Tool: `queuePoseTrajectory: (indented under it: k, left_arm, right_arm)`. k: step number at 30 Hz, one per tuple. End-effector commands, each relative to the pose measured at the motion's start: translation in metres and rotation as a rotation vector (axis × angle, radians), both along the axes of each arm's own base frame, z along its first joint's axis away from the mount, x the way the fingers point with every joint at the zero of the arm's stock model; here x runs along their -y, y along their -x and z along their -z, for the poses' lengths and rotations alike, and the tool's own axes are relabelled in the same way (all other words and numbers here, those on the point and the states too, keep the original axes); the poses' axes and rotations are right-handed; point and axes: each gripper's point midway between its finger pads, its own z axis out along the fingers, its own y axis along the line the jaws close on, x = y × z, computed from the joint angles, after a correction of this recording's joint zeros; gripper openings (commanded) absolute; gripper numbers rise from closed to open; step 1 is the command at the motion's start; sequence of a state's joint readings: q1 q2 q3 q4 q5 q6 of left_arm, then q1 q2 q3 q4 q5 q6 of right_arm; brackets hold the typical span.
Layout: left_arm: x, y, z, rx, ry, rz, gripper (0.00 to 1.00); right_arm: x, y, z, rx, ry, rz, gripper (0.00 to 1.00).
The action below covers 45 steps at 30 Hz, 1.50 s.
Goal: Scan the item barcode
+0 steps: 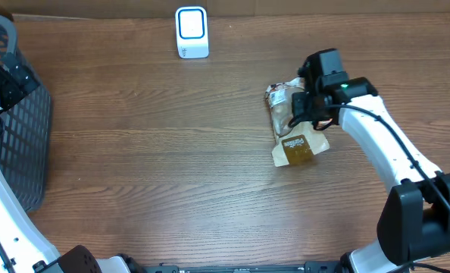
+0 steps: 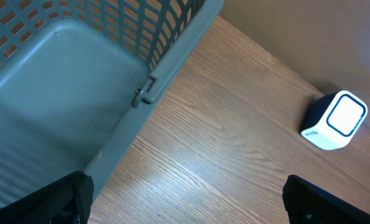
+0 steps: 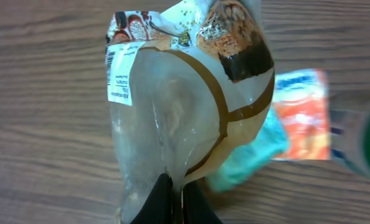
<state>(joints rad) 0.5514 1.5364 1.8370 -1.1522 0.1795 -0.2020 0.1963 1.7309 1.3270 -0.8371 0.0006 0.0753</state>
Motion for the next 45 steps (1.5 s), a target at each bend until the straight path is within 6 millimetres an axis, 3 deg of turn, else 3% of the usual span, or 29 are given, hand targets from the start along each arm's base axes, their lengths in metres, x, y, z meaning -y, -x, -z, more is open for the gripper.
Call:
queuePoseTrajectory:
  k: [1,4,5,7,8,11,16,22,23,27,32,39,45]
  left_arm:
    - [0.000,0.000,-0.004,0.005,-0.021,0.014,1.00]
    - [0.000,0.000,-0.004,0.005,-0.021,0.014,0.99]
    - [0.000,0.000,-0.004,0.005,-0.021,0.014,1.00]
    - [0.000,0.000,-0.004,0.005,-0.021,0.014,0.99]
    - [0.000,0.000,-0.004,0.005,-0.021,0.014,0.99]
    - [0.000,0.000,-0.004,0.005,-0.021,0.014,1.00]
    - [0.000,0.000,-0.004,0.005,-0.021,0.014,1.00]
    - [0.000,0.000,-0.004,0.005,-0.021,0.014,1.00]
    - [0.000,0.000,-0.004,0.005,-0.021,0.014,1.00]
    - [0.000,0.000,-0.004,0.005,-0.021,0.014,0.99]
    - [0.000,0.000,-0.004,0.005,-0.021,0.014,0.99]
    - [0.000,0.000,-0.004,0.005,-0.021,0.014,1.00]
    - [0.000,0.000,-0.004,0.005,-0.021,0.014,1.00]
  right_arm:
    - [0.022,-0.007,0.000,0.015,-0.006,0.068,0.04]
    - [0.043,-0.016,-0.003,0.041,-0.013,0.120,0.04]
    - [0.046,-0.017,-0.003,0.045,-0.014,0.129,0.10]
    - [0.056,-0.018,-0.003,0.045,-0.013,0.152,0.70]
    - [0.060,-0.018,-0.003,0.044,-0.013,0.162,0.86]
    - [0.064,-0.019,-0.004,0.047,-0.013,0.172,0.98]
    - [0.063,-0.024,-0.024,0.077,-0.028,0.187,0.98]
    - [0.046,-0.019,-0.097,0.198,-0.068,0.142,0.98]
    - [0.040,-0.012,-0.116,0.228,-0.084,0.124,0.98]
    - [0.028,0.018,-0.159,0.297,-0.103,0.085,1.00]
    - [0.012,0.080,-0.206,0.357,-0.186,0.010,1.00]
    - [-0.001,0.146,-0.229,0.357,-0.294,-0.064,1.00]
    - [0.007,0.155,-0.229,0.359,-0.260,-0.046,1.00]
